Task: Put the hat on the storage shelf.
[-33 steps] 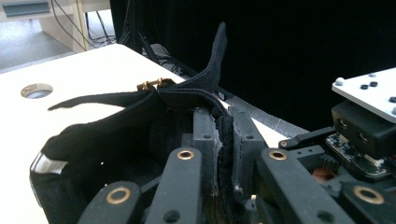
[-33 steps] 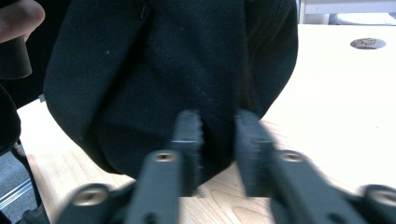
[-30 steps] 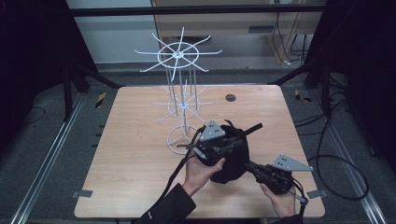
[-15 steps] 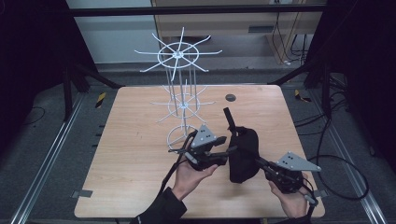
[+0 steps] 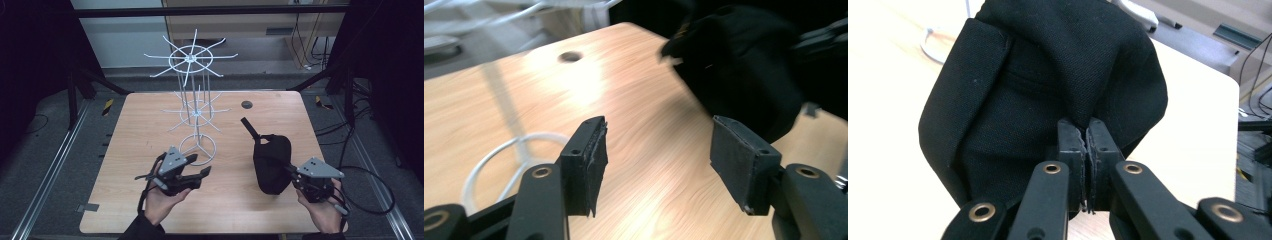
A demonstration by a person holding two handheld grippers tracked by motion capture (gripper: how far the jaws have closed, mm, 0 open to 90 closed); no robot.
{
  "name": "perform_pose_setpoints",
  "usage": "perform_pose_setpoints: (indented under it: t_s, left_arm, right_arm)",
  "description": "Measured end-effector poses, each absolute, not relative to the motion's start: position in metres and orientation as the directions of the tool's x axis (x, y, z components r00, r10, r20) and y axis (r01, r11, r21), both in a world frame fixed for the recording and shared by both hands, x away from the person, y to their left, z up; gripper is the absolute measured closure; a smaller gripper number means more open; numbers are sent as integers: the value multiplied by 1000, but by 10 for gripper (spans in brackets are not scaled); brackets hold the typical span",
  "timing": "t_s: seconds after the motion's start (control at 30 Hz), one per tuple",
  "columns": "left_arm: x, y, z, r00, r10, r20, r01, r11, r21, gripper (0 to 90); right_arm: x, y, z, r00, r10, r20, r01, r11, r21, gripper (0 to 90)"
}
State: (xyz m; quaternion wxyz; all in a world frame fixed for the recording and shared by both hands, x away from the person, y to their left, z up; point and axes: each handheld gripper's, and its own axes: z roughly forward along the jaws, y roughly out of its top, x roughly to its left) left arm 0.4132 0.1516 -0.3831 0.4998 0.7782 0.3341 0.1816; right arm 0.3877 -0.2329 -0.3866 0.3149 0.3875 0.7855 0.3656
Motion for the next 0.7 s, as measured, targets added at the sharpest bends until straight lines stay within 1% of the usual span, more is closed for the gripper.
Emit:
perform_pose_setpoints:
  t_s: [0.03,0.07,0.13,0.17,0.2,0.23,0.3,0.37,0.43,0.63,0.7]
  left_arm:
    - [412,161,-386,700,713,-52,348,-276,896,383]
    - [409,177,-393,676,735,-56,365,-267,892,380]
    - [407,194,-399,648,758,-66,383,-250,889,375]
    - [407,206,-403,623,778,-75,398,-233,888,373]
    - [407,206,-403,623,778,-75,398,-233,888,368]
    - [409,224,-410,580,810,-89,421,-203,884,363]
    - [412,241,-418,532,842,-91,439,-182,880,358]
    - [413,247,-420,514,853,-95,448,-173,877,353]
    - [418,271,-435,446,886,-125,484,-121,866,353]
    - [424,286,-448,394,911,-123,514,-107,851,346]
    - [427,291,-452,371,921,-116,518,-102,849,344]
  right_arm:
    - [388,-230,-385,-503,828,-247,386,471,793,879]
    - [388,-230,-385,-506,823,-259,388,485,783,879]
    - [388,-230,-383,-508,819,-265,392,495,776,879]
    - [389,-230,-383,-513,817,-263,392,495,775,878]
    - [391,-229,-384,-514,818,-257,396,492,775,878]
    - [392,-227,-385,-520,815,-255,393,493,776,877]
    - [395,-222,-389,-535,808,-246,391,495,776,876]
    - [397,-217,-391,-549,802,-235,386,493,780,876]
    - [403,-206,-400,-585,788,-189,376,471,798,874]
    - [411,-185,-418,-631,759,-161,386,488,783,873]
    - [413,-174,-428,-654,738,-165,395,519,758,871]
